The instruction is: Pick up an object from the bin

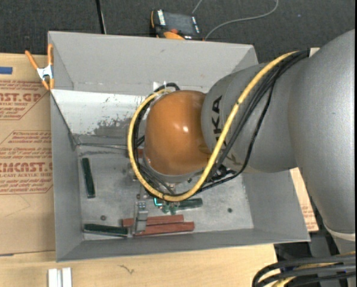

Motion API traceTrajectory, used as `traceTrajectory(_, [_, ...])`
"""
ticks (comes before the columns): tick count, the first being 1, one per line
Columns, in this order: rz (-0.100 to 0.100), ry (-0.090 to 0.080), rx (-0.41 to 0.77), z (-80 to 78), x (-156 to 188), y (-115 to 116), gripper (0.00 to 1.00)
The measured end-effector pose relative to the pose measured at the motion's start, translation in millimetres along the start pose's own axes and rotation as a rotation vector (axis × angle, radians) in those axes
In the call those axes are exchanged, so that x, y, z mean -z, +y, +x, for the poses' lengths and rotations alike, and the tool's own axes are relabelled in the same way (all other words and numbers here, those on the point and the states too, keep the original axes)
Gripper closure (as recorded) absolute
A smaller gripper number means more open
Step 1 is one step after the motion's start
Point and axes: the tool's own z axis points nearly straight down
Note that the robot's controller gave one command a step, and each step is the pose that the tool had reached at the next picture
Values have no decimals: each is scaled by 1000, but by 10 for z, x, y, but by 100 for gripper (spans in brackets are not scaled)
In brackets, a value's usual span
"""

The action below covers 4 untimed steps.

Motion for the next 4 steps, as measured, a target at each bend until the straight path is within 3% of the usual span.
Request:
traceTrajectory(1, [-1, -11, 138, -73, -931, -85, 0])
traceTrajectory(2, [3, -11, 146, -590, -902, -1012, 0])
traceTrajectory(3, [-2, -11, 153, -578, -897, -957, 100])
traceTrajectory(4, [1, -17, 326, -705, 368, -973, 100])
